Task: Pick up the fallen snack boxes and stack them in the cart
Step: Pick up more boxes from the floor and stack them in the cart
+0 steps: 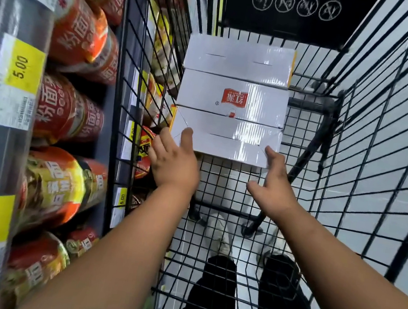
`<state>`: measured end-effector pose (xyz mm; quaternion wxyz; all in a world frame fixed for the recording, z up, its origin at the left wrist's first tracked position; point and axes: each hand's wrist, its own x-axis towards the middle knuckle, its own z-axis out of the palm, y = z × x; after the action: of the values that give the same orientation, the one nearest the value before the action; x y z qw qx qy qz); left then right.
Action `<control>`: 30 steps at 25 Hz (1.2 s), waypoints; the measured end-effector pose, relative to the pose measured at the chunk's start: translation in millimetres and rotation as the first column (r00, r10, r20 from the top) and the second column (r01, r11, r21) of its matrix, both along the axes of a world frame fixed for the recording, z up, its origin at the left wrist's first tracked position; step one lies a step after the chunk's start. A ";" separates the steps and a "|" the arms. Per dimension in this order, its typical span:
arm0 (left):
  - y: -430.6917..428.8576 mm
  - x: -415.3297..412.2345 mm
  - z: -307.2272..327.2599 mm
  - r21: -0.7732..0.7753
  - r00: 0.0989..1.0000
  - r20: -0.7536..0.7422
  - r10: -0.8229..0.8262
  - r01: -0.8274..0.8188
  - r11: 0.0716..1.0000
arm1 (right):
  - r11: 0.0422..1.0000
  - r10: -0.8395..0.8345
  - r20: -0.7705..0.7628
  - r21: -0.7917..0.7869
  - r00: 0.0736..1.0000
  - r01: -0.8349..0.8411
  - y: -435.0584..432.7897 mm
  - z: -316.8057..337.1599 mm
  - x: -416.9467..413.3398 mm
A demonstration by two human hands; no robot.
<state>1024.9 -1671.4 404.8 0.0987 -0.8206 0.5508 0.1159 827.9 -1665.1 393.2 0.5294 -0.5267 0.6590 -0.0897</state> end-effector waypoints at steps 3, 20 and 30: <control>1.8 0.3 12.7 0.056 0.997 -0.045 -0.055 0.058 0.997 | 0.999 0.044 -0.047 -0.013 0.998 -0.045 -3.1 12.1 -2.7; -27.8 -103.7 259.7 -0.354 0.834 -0.072 -0.548 0.492 0.795 | 0.868 -0.182 -0.208 -0.493 0.961 0.058 0.5 256.0 -68.9; 62.5 -249.9 350.3 -0.501 0.544 -0.088 -0.834 0.700 0.509 | 0.766 -0.485 -0.269 -0.590 0.832 0.256 149.4 362.7 -228.5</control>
<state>775.0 -1608.9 755.1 -0.1237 -0.4548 0.8790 0.0723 599.4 -1515.7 755.9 0.1850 -0.5142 0.7955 -0.2619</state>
